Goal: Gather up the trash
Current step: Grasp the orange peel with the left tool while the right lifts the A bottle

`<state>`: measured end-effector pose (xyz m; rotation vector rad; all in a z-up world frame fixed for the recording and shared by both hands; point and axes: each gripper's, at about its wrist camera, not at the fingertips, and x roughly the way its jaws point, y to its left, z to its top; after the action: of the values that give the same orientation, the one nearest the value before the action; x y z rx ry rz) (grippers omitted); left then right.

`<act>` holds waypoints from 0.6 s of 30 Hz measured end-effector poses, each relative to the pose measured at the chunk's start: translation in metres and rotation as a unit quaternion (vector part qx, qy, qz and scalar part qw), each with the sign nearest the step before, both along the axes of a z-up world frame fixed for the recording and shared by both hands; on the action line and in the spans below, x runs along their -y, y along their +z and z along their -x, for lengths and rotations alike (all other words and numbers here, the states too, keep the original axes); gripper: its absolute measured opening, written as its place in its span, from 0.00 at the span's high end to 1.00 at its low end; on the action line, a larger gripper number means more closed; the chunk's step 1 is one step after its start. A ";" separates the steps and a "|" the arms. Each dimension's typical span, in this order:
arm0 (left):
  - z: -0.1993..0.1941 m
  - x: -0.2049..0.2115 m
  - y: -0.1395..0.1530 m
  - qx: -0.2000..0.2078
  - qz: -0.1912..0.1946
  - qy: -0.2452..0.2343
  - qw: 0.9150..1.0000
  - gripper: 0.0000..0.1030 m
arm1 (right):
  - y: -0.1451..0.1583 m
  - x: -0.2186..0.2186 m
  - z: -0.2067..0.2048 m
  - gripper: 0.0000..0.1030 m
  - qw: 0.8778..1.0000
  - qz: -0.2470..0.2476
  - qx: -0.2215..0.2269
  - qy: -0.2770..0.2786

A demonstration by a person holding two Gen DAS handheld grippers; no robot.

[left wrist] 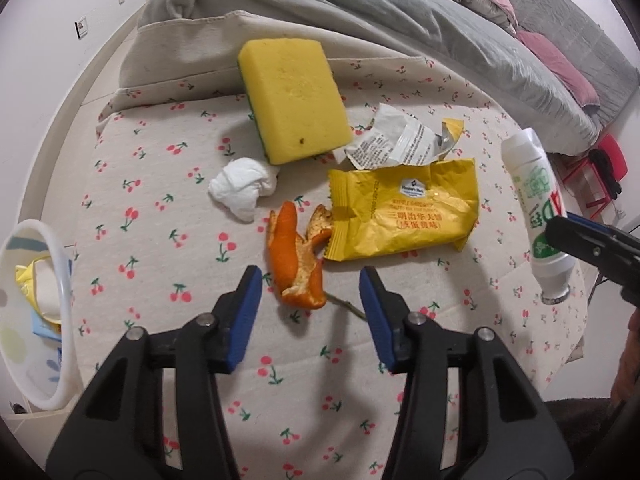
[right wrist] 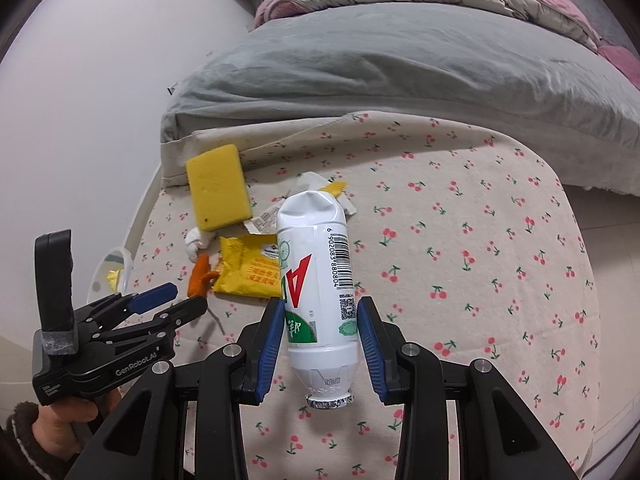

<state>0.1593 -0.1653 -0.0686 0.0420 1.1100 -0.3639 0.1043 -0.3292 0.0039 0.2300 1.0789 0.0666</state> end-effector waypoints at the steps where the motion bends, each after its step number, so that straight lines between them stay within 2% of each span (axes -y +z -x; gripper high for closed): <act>1: -0.001 0.001 -0.002 0.000 -0.004 -0.001 1.000 0.55 | -0.001 0.001 0.000 0.63 1.000 0.000 -0.001 -0.001; 6: -0.005 0.002 -0.012 0.000 -0.020 -0.006 1.000 0.72 | -0.007 0.002 0.000 0.63 1.000 0.002 -0.008 -0.005; 9: -0.005 0.000 -0.009 0.005 -0.018 -0.010 1.000 0.77 | -0.009 -0.001 -0.001 0.63 1.000 0.004 -0.011 -0.003; 18: 0.005 -0.013 0.010 0.015 0.007 -0.013 1.000 0.79 | -0.005 -0.007 -0.001 0.63 1.000 0.006 -0.002 0.003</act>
<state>0.1542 -0.1524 -0.0582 0.0494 1.0770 -0.3944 0.1055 -0.3218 -0.0006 0.2164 1.0833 0.0643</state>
